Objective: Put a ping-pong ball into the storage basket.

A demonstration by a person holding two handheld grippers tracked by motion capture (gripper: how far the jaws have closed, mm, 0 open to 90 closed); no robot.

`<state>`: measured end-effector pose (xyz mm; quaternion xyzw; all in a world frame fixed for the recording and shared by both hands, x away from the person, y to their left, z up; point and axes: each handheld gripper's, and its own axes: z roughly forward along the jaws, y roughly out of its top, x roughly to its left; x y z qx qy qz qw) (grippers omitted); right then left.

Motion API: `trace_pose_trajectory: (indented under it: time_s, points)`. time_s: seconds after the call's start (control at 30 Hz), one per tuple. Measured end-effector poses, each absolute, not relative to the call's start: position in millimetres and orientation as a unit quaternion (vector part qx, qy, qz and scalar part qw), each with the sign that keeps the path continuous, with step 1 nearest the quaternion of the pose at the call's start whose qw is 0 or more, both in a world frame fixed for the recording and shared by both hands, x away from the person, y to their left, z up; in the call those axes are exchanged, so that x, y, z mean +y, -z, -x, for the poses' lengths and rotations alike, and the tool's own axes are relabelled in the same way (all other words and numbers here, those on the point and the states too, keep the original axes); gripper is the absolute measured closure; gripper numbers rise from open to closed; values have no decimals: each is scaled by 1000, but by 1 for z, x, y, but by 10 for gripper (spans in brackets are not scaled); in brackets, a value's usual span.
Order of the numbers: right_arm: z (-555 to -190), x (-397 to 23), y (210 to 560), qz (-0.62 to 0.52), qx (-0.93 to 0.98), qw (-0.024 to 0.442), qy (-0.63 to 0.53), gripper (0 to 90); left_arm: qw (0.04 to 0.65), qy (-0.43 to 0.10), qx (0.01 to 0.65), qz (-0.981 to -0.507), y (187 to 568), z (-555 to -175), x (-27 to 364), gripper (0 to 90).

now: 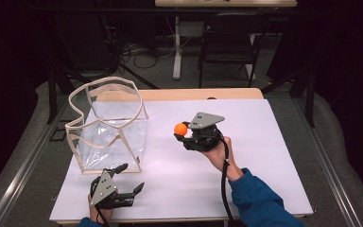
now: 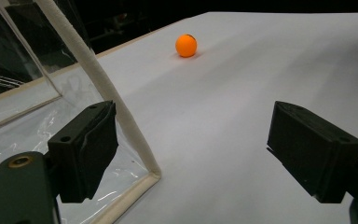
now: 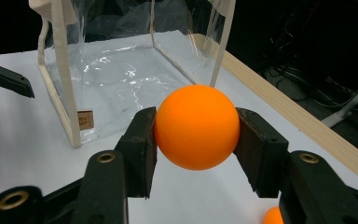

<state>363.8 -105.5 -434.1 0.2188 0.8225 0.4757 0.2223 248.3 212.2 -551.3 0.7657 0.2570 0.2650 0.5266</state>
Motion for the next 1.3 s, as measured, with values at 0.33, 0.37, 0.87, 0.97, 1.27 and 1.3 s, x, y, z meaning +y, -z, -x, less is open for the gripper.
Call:
trace_pose_trajectory:
  time_s: [0.33,0.37,0.87,0.97,1.27,1.3]
  points:
    - [-368,-101,428,-215,824,224,-474,510,527,-264,256,-766,552,-248,212,159]
    - [-369,-101,427,-213,825,226,-473,510,526,-265,255,-767,551,-248,212,159]
    - [-377,-95,413,-210,824,228,-474,511,528,-267,255,-765,551,-248,212,159]
    - [-378,-95,410,-211,823,230,-474,511,527,-268,254,-765,550,-248,212,159]
    - [-383,-93,406,-209,826,234,-469,511,529,-266,255,-764,551,-247,212,159]
    - [-383,-92,406,-208,827,235,-466,511,528,-268,253,-765,550,-248,212,159]
